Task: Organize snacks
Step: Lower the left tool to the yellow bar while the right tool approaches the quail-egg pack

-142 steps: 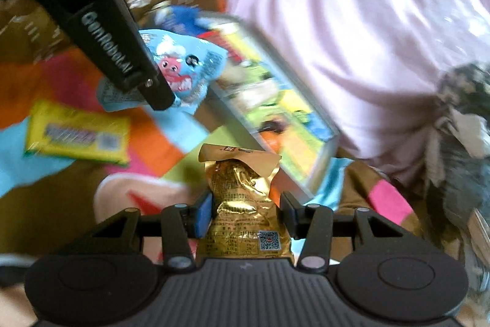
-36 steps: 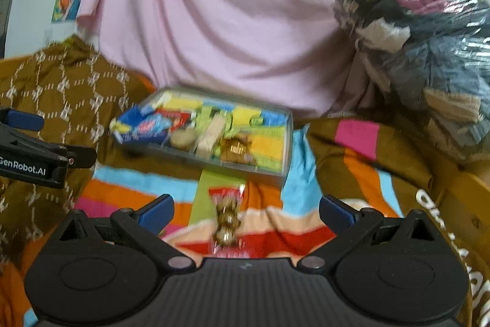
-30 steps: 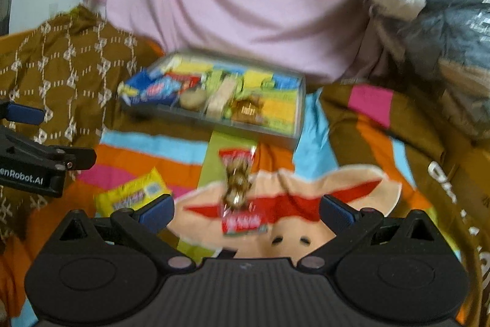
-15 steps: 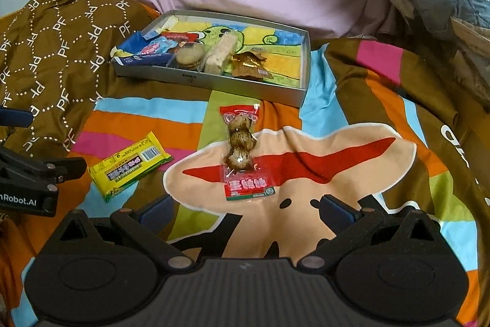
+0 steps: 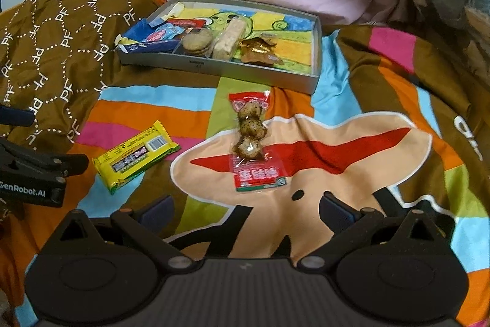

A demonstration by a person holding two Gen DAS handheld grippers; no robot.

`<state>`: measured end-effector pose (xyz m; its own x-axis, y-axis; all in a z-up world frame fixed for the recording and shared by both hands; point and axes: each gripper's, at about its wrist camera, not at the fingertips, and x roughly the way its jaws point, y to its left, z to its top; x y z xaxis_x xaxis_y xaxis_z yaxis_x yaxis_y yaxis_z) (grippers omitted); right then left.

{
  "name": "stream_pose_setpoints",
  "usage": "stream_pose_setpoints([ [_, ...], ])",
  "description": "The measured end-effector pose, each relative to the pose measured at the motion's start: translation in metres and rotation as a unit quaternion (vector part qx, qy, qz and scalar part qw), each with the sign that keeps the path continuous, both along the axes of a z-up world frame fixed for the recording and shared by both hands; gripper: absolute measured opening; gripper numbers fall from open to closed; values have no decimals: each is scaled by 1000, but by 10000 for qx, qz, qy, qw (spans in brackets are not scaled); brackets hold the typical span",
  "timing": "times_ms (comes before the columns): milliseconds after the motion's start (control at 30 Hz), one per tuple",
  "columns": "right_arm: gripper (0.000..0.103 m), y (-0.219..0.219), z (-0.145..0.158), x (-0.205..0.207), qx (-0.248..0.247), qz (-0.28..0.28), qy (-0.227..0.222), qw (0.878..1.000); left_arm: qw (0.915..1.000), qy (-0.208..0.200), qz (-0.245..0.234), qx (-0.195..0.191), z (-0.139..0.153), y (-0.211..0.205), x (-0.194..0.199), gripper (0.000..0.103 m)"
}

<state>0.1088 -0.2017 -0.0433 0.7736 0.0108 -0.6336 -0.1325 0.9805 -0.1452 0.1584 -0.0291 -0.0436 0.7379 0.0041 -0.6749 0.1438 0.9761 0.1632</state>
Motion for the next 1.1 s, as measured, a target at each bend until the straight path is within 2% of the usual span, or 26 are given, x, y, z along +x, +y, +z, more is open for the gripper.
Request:
stream_pose_setpoints([
  [233,103,-8,1,14,158,8,184,9997,9991,334,-167,222,-2,-3,14,102],
  [467,103,-14,-1,36,13,123,345,9993,9938,642,-715,561,-10,-10,33,102],
  [700,103,-24,-14,70,-27,206,432,9989,9910,865,-907,469,-31,-12,61,102],
  [833,103,-30,-23,92,179,228,362,9989,9911,843,-964,374,-42,-17,74,102],
  [1100,103,-24,-35,127,384,456,149,9981,9883,698,-1238,550,-54,-34,86,102],
])
